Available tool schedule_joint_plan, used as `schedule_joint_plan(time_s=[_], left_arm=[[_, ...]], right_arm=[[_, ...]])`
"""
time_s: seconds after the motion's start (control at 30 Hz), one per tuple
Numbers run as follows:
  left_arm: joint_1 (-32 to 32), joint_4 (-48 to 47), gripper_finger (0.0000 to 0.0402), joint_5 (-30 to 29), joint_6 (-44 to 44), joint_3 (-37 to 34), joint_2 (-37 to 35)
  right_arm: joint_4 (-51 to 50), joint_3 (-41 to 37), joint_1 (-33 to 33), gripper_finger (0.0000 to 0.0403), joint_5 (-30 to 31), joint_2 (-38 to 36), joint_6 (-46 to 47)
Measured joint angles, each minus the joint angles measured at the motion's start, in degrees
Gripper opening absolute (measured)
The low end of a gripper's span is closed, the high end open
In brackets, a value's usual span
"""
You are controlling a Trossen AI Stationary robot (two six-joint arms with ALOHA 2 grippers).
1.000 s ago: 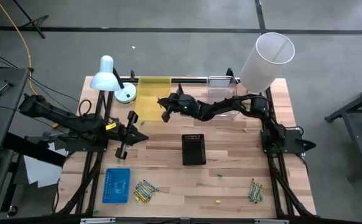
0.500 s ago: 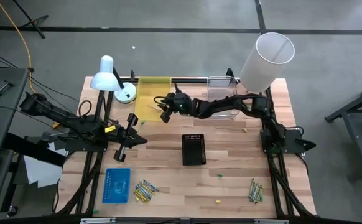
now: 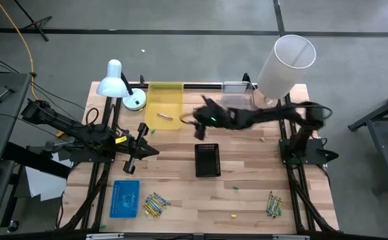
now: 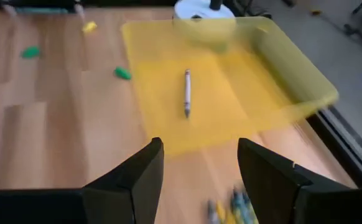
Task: Sort crayons
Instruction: Put the blue crayon into the transparent bin
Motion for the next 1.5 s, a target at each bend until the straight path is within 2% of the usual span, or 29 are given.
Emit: schedule_joint_plan(time_s=[0.1, 0.27, 0.37, 0.43, 0.7, 0.8, 0.9, 1.0, 1.17, 1.37, 1.5], left_arm=[[0.0, 0.0, 0.0003, -0.4, 0.1, 0.0, 0.3], [0.1, 0.1, 0.0003, -5.1, 2.4, 0.0, 1.9], [0.1, 2.2, 0.0003, -9.1, 3.6, -0.1, 4.2], [0.3, 4.9, 0.0003, -10.4, 4.7, 0.0, 6.0], [2.6, 8.2, 0.0005, -10.4, 5.3, 0.0, 13.5], [2.8, 7.7, 0.0021, -10.4, 3.0, 0.1, 16.4], [1.0, -0.5, 0.0054, -8.0, -1.0, 3.0, 18.2], [-2.2, -14.5, 0.0096, -5.8, -4.7, 9.6, 19.7], [-8.8, -34.5, 0.0151, -7.4, -3.8, 22.0, 25.9], [-14.9, -45.1, 0.0162, -7.5, -1.5, 32.0, 36.7], [-17.1, -51.2, 0.0158, -7.2, -4.4, 35.4, 42.9]], right_arm=[[9.9, -13.4, 4.3, 0.0199, 3.5, -8.7, 3.5], [37.4, -31.7, 12.8, 0.0199, 4.9, -19.0, 6.9], [48.4, -36.7, 16.2, 0.0199, 5.5, -21.5, 5.8], [51.3, -37.6, 17.5, 0.0199, 5.4, -22.3, 4.6], [50.0, -35.3, 19.0, 0.0199, 5.2, -22.2, 1.6], [49.6, -34.2, 19.1, 0.0199, 5.1, -22.2, -1.2], [49.1, -33.6, 19.1, 0.0199, 4.9, -22.2, -3.0], [49.0, -33.3, 19.1, 0.0199, 4.9, -22.2, -3.5], [48.3, -33.3, 19.1, 0.0199, 4.9, -22.2, -3.2], [47.8, -33.3, 19.1, 0.0199, 4.9, -22.2, -2.6], [47.8, -33.3, 19.1, 0.0199, 5.0, -22.2, -1.3]])
